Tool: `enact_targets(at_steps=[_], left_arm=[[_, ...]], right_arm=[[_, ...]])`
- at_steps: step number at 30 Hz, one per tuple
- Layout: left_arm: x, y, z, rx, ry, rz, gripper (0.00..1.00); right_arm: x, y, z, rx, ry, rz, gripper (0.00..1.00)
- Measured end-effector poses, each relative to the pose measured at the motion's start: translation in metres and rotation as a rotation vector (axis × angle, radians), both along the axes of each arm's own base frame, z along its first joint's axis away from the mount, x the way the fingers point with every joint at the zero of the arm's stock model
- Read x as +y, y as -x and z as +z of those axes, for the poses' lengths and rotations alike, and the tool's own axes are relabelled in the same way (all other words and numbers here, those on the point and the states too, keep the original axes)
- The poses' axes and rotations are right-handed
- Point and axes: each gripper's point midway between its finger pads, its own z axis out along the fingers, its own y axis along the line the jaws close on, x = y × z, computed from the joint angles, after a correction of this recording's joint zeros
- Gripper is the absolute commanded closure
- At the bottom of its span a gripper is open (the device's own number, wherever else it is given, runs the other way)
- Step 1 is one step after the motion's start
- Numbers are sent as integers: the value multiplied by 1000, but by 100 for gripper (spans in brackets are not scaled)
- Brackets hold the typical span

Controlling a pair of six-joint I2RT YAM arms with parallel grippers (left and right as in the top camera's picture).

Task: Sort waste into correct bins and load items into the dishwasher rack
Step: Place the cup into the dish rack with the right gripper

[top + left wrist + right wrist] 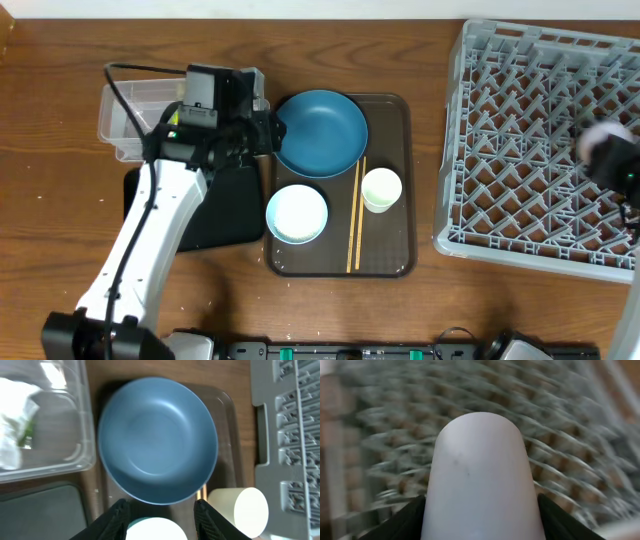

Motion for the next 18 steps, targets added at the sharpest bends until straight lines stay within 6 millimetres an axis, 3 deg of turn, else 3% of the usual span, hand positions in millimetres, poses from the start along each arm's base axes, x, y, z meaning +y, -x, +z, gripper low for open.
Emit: enact_targets(at_steps=[9, 11, 14, 15, 18], left_arm=[[6, -1, -2, -1, -35, 21, 54], [7, 0, -3, 0, -40, 21, 54], [8, 0, -3, 2, -44, 22, 54], [8, 0, -3, 3, -45, 20, 54], [8, 0, -4, 0, -49, 15, 48]], right_arm=[[-97, 40, -51, 170, -41, -358, 96], [-110, 45, -65, 202, -62, -396, 85], [-125, 50, -88, 245, -89, -438, 80], [-129, 49, -94, 249, -94, -444, 74], [-136, 43, -107, 251, -105, -447, 43]])
